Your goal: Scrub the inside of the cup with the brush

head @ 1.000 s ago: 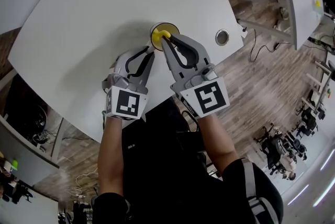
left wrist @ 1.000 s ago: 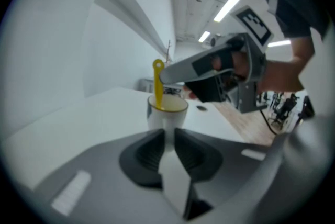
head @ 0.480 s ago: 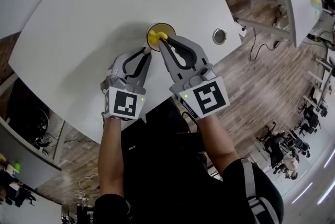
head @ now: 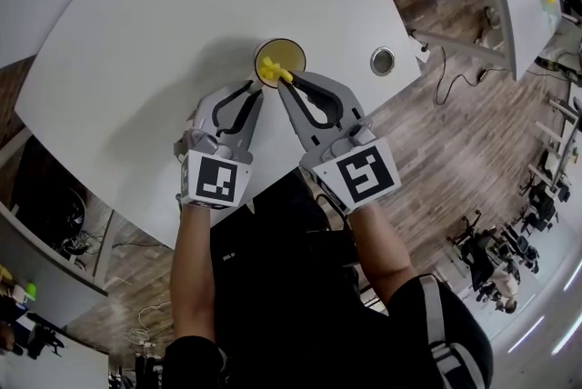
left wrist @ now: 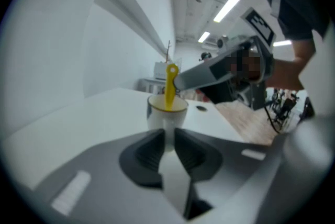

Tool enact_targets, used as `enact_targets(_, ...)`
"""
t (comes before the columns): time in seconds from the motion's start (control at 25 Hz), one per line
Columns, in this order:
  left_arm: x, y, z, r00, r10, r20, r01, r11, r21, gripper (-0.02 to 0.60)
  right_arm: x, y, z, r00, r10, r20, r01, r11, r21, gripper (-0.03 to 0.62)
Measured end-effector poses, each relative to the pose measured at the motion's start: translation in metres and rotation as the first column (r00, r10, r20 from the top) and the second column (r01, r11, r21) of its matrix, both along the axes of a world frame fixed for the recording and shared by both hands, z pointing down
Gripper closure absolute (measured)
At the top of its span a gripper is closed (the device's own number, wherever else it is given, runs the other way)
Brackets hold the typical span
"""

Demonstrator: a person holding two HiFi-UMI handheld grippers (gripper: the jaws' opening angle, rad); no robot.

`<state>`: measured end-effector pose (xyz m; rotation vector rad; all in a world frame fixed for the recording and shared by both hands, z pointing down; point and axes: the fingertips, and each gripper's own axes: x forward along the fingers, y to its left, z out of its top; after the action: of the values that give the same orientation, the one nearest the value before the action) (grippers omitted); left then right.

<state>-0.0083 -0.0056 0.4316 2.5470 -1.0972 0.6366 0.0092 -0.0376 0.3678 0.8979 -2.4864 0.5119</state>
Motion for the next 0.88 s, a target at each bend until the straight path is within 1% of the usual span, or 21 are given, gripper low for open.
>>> enact_targets(0.12, -0.001, 0.001, 0.000, 1.000, 0.003, 0.003, -0.003, 1.000, 0.010, 0.522, -0.004, 0.002, 0.008, 0.999, -0.009, -0.033, 0.011, 0.999, 0.032, 0.565)
enact_targets(0.28, -0.004, 0.002, 0.000, 1.000, -0.003, 0.002, 0.003, 1.000, 0.008, 0.522, -0.008, -0.001, 0.008, 0.992, -0.017, -0.128, 0.034, 0.990, 0.136, 0.566)
enact_targets(0.56, -0.006, 0.003, 0.000, 1.000, 0.002, -0.005, -0.002, 1.000, 0.008, 0.522, 0.001, -0.009, 0.006, 0.973, 0.022, -0.230, 0.036, 0.969, 0.244, 0.568)
enact_targets(0.64, -0.007, 0.004, -0.001, 1.000, 0.000, -0.006, 0.001, 1.000, 0.008, 0.522, 0.002, -0.010, 0.005, 0.977, 0.045, -0.208, 0.009, 0.968, 0.249, 0.568)
enact_targets(0.76, -0.008, 0.004, 0.000, 1.000, 0.000, -0.004, 0.000, 1.000, 0.009, 0.522, 0.001, -0.010, 0.005, 0.989, 0.068, -0.129, -0.041, 0.979, 0.198, 0.568)
enact_targets(0.88, -0.007, 0.005, 0.000, 1.000, -0.001, -0.007, 0.001, 1.000, 0.007, 0.522, 0.003, -0.008, 0.004, 0.993, 0.074, -0.092, -0.060, 0.987, 0.151, 0.568)
